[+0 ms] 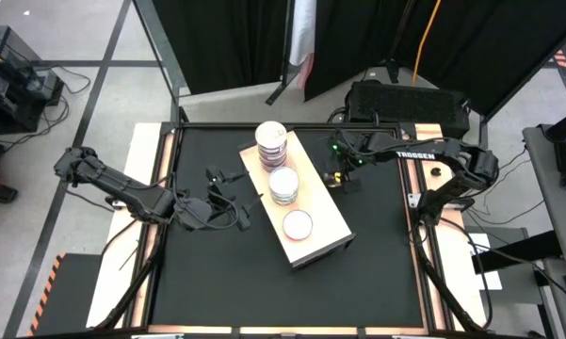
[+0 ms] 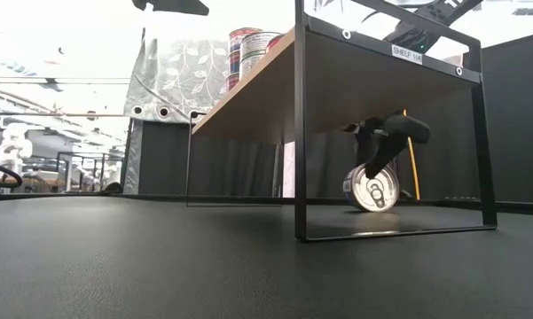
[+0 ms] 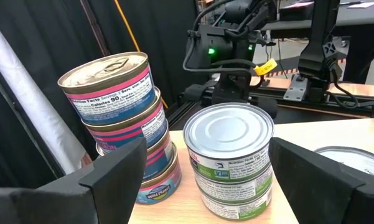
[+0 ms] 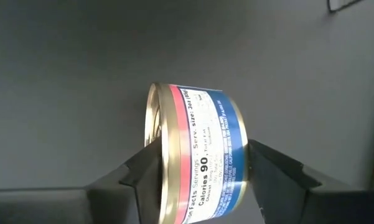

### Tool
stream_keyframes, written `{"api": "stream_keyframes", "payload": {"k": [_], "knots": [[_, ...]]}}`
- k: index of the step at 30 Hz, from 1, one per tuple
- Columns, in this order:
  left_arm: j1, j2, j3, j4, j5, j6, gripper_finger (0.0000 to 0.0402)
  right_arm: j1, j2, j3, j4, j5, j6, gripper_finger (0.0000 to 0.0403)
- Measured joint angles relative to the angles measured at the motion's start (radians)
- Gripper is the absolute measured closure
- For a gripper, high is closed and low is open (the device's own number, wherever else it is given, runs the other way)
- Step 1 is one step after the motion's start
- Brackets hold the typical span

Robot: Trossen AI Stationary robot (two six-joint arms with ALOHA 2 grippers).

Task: Stack canned seafood by type on shelf
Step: Stack the blue pink tuna can on top of the blue pink tuna cans on the shelf

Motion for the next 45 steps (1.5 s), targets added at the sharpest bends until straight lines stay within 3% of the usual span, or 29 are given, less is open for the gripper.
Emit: {"api": "stream_keyframes", "payload": {"k": [7, 15, 26, 31, 38, 45], "knots": [[0.0, 0.0, 0.0, 0.0, 0.0, 0.0, 0.0063, -0.045, 0.004, -0.005, -0.018, -0.041, 0.036, 0.0175], [0.0, 0.0, 0.0, 0.0, 0.0, 0.0, 0.0063, -0.077, 0.004, -0.002, -0.044, -0.111, 0.05, 0.0173], [0.0, 0.0, 0.0, 0.001, 0.0, 0.0, 0.0063, -0.078, 0.004, 0.0, -0.048, -0.115, 0.047, 0.0222], [0.0, 0.0, 0.0, 0.001, 0.0, 0.0, 0.0063, -0.078, 0.004, 0.001, -0.054, -0.127, 0.062, 0.022], [0.0, 0.0, 0.0, 0.001, 0.0, 0.0, 0.0063, -0.075, -0.011, 0.001, -0.095, -0.122, 0.13, 0.0222], [0.0, 0.0, 0.0, 0.001, 0.0, 0.0, 0.0063, -0.076, -0.107, 0.0, -0.142, -0.04, 0.252, 0.022]]}}
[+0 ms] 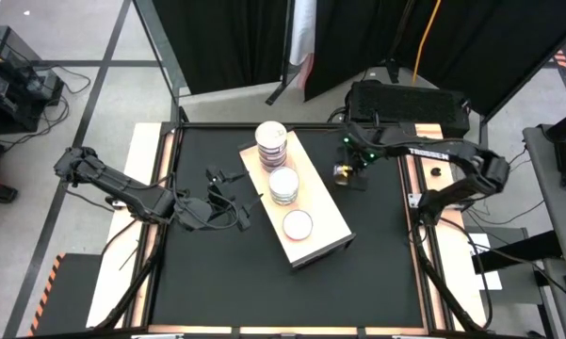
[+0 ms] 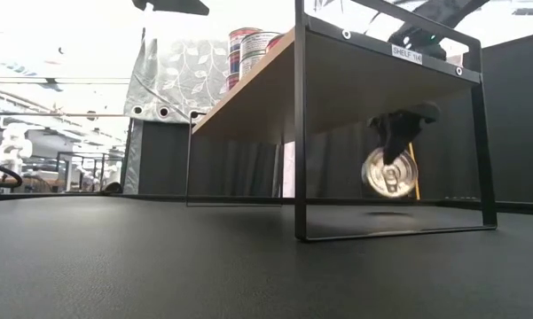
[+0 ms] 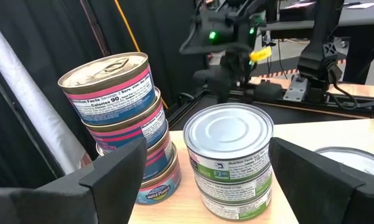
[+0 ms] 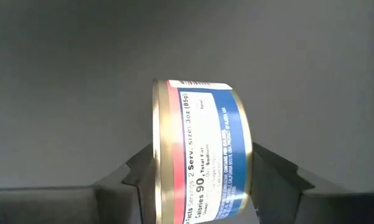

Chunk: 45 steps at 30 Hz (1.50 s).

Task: Stack canned seafood by type on shelf
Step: Stack the blue pink tuna can on top of the blue pink tuna cans on the shelf

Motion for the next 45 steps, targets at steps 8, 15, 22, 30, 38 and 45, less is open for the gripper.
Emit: {"api": "stream_keyframes", "payload": {"k": [8, 15, 22, 30, 38, 45], "knots": [[0.0, 0.0, 0.0, 0.095, 0.0, 0.079, 0.0063, 0.0, -0.206, 0.002, -0.008, 0.055, 0.117, 0.0219], [0.0, 0.0, 0.0, 0.334, 0.0, 0.302, 0.0063, 0.001, -0.346, 0.133, -0.048, 0.069, 0.273, 0.0218], [0.0, 0.0, 0.0, 0.488, 0.058, 0.496, 0.0063, 0.001, -0.409, 0.311, -0.011, -0.032, 0.423, 0.0218], [0.007, 0.0, 0.0, 0.811, 0.145, 1.163, 0.0063, 0.001, -0.412, 0.395, 0.32, -0.263, 0.629, 0.0218], [0.055, 0.0, 0.0, 0.911, 0.249, 1.874, 0.0063, 0.001, -0.342, 0.396, 0.716, -0.42, 0.801, 0.0218], [0.109, 0.004, 0.0, 0.874, 0.445, 2.304, 0.0063, 0.02, -0.226, 0.396, 0.91, -0.491, 0.93, 0.0218]]}}
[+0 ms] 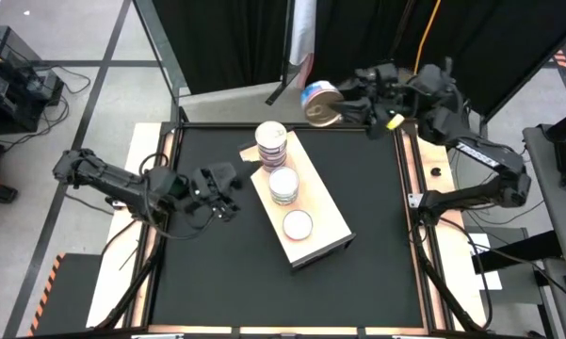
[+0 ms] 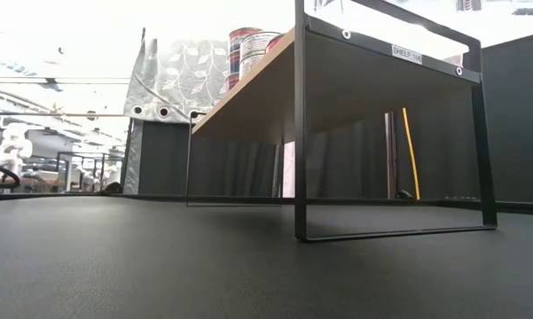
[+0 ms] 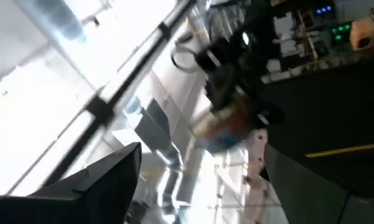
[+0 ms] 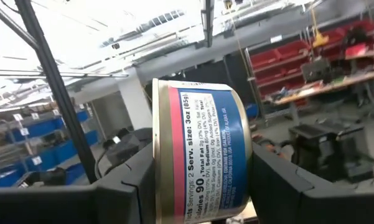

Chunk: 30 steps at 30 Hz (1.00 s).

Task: Stack canned seafood by type on shelf
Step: Stack the blue pink tuna can on top of the blue pink tuna cans on the shelf

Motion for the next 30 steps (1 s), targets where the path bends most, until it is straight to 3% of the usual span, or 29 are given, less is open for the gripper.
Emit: {"api": "stream_keyframes", "payload": {"k": [3, 8, 17, 23, 30], "knots": [[0.04, 0.0, 0.001, -0.044, 0.06, 0.028, 0.0063, 0.027, 0.048, 0.0, 0.025, 0.004, 0.028, 0.0218], [0.114, 0.0, 0.001, -0.13, 0.065, 0.112, 0.0063, 0.098, 0.114, 0.0, 0.051, 0.017, 0.065, 0.0218], [0.162, 0.0, 0.001, -0.172, 0.069, 0.29, 0.0063, 0.176, 0.173, 0.0, 0.059, 0.135, 0.094, 0.0218], [0.162, 0.0, 0.001, -0.17, 0.098, 0.321, 0.0063, 0.185, 0.2, 0.0, 0.029, 0.17, 0.096, 0.0218], [0.191, 0.0, 0.001, -0.227, 0.062, 0.317, 0.0063, 0.186, 0.21, 0.0, 0.034, 0.192, 0.116, 0.0218]]}}
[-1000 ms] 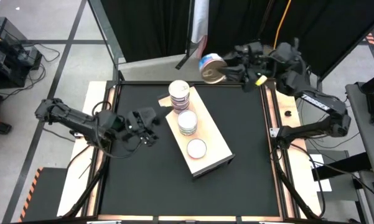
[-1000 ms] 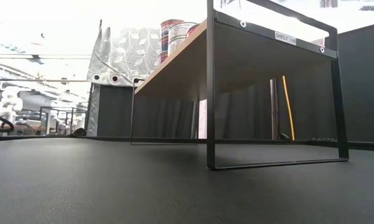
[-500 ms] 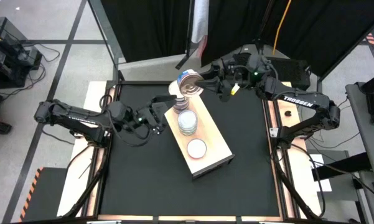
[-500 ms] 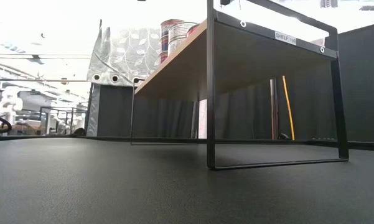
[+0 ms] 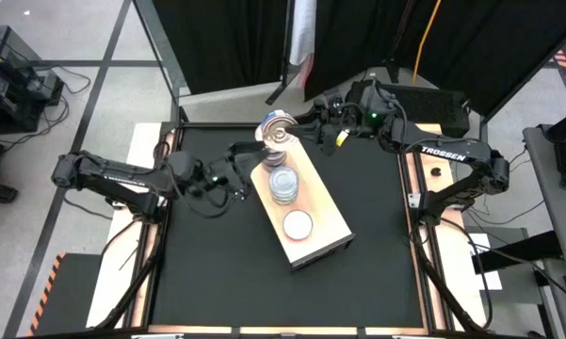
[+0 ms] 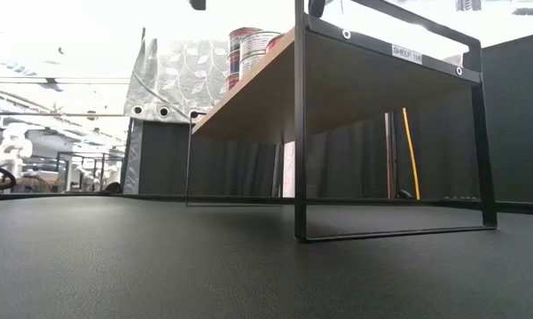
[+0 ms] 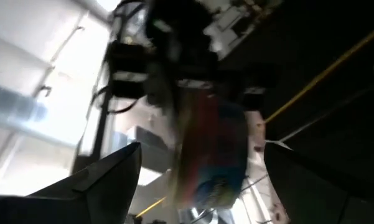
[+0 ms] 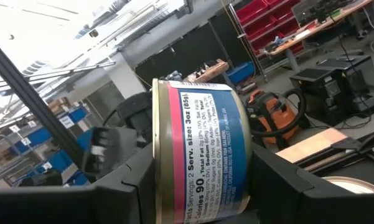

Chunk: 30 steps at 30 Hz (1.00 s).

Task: Stack canned seafood by type on shelf
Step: Stack the blue pink tuna can on top of the blue pink tuna cans on the shelf

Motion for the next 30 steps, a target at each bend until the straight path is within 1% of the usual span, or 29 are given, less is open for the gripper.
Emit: {"api": "stream_keyframes", "payload": {"k": [2, 6, 12, 14, 17, 19, 22, 30], "knots": [[0.011, 0.0, 0.0, -0.031, -0.021, -0.007, 0.0063, 0.0, 0.0, 0.0, 0.0, 0.0, 0.0, 0.0218], [0.033, 0.0, 0.0, -0.024, -0.019, -0.004, 0.0063, 0.0, 0.0, 0.0, 0.0, 0.001, 0.004, 0.0218], [0.059, 0.0, 0.0, 0.003, 0.01, 0.005, 0.0063, 0.012, 0.0, 0.0, -0.003, 0.008, 0.008, 0.0218], [0.066, 0.0, 0.0, 0.002, 0.037, 0.006, 0.0063, 0.019, 0.0, 0.0, -0.006, 0.013, 0.009, 0.0218], [0.07, 0.0, 0.0, 0.002, 0.074, 0.006, 0.0063, 0.03, 0.0, 0.0, -0.022, 0.041, 0.008, 0.0218], [0.07, 0.0, 0.0, 0.002, 0.078, 0.006, 0.0065, 0.031, 0.001, 0.0, -0.03, 0.048, 0.007, 0.0218], [0.07, 0.0, 0.0, 0.002, 0.078, 0.006, 0.0081, 0.031, 0.001, 0.0, -0.029, 0.051, 0.008, 0.0218], [0.07, 0.0, 0.0, -0.003, 0.064, -0.002, 0.0147, 0.031, 0.021, 0.0, -0.015, 0.056, 0.022, 0.0218]]}}
